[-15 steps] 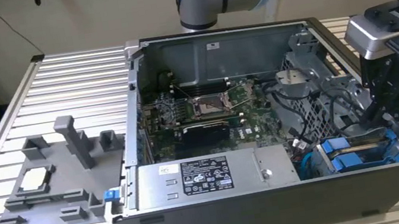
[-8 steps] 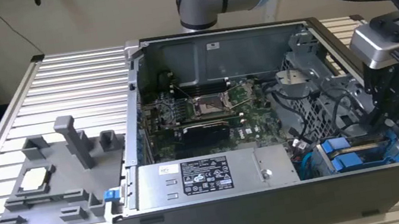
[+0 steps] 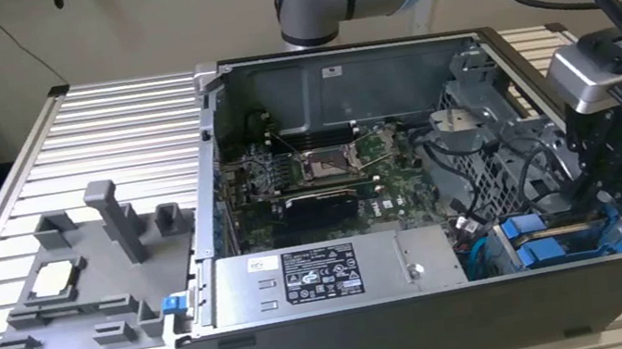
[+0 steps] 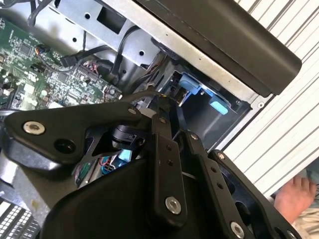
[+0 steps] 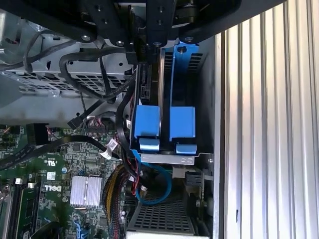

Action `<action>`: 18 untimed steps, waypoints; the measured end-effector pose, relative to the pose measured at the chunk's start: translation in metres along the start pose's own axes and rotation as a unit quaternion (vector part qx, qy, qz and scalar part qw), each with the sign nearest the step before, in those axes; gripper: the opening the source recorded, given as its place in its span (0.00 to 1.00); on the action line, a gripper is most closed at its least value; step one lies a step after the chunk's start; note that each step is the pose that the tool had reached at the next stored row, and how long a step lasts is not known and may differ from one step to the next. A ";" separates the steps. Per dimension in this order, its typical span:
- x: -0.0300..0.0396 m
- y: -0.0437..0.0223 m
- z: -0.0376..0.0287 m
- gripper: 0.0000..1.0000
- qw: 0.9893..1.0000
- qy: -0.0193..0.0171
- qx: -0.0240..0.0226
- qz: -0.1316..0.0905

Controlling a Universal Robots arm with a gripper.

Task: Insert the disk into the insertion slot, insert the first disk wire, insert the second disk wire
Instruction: 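Insert the first disk wire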

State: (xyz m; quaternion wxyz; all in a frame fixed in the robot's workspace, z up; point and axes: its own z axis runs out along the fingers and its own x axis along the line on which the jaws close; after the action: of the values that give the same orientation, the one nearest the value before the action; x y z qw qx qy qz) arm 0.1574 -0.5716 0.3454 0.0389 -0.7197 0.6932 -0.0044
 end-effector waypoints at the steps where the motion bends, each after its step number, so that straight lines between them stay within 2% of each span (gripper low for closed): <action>1: 0.0000 -0.0001 0.0003 0.19 1.000 0.000 0.000 0.002; 5: 0.0000 -0.0003 0.0012 0.19 1.000 0.000 0.001 0.015; 18: 0.0002 -0.0006 0.0032 0.19 1.000 -0.001 0.001 0.020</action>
State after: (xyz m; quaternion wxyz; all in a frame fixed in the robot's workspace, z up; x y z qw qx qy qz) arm 0.1582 -0.5716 0.3422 0.0400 -0.7058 0.7072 -0.0039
